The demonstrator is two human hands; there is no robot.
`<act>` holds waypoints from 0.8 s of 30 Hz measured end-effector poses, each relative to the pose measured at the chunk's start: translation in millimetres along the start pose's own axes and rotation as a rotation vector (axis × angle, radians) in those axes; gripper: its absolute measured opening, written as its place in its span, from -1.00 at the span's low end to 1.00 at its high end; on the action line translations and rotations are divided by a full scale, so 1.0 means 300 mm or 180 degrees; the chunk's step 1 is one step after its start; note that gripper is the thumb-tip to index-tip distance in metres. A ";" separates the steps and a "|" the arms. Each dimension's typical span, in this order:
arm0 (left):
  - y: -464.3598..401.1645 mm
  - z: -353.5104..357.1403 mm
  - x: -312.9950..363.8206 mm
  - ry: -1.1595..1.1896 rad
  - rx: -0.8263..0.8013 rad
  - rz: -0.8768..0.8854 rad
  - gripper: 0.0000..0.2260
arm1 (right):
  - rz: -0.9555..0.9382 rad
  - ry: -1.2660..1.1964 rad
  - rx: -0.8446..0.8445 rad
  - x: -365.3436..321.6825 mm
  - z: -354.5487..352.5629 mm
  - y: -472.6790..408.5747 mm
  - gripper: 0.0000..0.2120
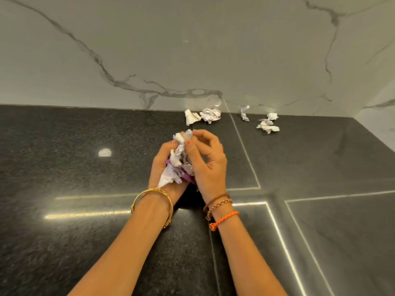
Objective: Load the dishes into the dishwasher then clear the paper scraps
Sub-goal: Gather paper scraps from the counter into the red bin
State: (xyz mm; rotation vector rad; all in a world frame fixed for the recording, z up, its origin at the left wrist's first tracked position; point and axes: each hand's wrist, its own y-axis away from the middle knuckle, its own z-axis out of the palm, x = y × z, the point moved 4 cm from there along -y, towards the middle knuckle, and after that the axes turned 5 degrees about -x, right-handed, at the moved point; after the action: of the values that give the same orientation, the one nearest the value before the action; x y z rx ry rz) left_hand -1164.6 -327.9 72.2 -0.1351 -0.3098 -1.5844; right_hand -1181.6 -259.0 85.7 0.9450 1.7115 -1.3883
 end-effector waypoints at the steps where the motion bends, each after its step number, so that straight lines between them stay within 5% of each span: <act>1: -0.001 -0.007 0.005 -0.0005 0.0044 0.0023 -0.77 | -0.0045 0.0173 0.0000 0.002 0.002 -0.001 -0.67; 9: 0.015 0.005 0.021 -0.1133 0.0395 0.0411 -0.81 | -0.0766 0.1618 0.0079 0.019 -0.059 -0.018 -0.74; 13: 0.015 -0.009 0.028 -0.1406 0.0526 0.0718 -0.93 | -0.1197 0.2207 -0.0100 0.015 -0.062 -0.023 -0.60; 20: -0.115 0.018 0.037 -0.0447 0.0654 0.0980 -0.80 | 0.0180 0.0339 0.0751 0.071 -0.193 -0.068 -0.63; 24: -0.225 0.018 0.045 -0.0296 0.0613 0.0861 -0.80 | 0.0843 0.0719 -0.0028 0.163 -0.203 -0.151 -0.56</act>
State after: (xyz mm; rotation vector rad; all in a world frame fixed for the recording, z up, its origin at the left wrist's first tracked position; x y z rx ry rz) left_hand -1232.7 -338.6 73.3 -0.0973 -0.4941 -1.2757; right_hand -1249.5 -201.1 72.4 1.3129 1.6785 -1.1343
